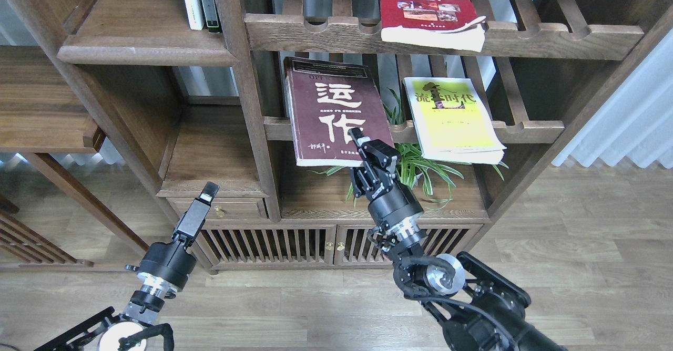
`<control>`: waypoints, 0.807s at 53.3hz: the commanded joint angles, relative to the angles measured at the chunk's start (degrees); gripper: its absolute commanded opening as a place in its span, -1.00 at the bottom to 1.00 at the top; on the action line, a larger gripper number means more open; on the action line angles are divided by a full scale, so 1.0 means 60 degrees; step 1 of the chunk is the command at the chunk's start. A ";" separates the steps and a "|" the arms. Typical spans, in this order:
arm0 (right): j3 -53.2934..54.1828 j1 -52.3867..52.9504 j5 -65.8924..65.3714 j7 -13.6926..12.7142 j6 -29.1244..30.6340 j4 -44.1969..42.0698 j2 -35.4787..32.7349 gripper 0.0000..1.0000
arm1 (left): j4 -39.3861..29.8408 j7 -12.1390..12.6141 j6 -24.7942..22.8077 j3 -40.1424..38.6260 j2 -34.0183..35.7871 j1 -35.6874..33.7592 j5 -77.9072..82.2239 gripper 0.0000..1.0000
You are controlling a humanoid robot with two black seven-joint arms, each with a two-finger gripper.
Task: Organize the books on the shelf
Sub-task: 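Tilt the dark red book outward off the shelf with the right gripper, then catch the dark red book between both grippers and hold it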
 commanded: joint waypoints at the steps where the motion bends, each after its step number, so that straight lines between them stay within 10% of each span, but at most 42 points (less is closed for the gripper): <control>1: -0.0036 -0.0523 -0.0028 -0.0343 0.0010 0.0443 -0.0257 -0.90 | -0.0279 0.0000 0.0000 0.0012 0.0074 0.0146 -0.0628 0.95; 43: -0.2130 -0.1051 -0.1053 -0.0725 0.0010 0.0107 -0.0872 -0.82 | -0.2007 0.0000 0.0000 0.1081 0.1744 0.0191 -0.2152 0.84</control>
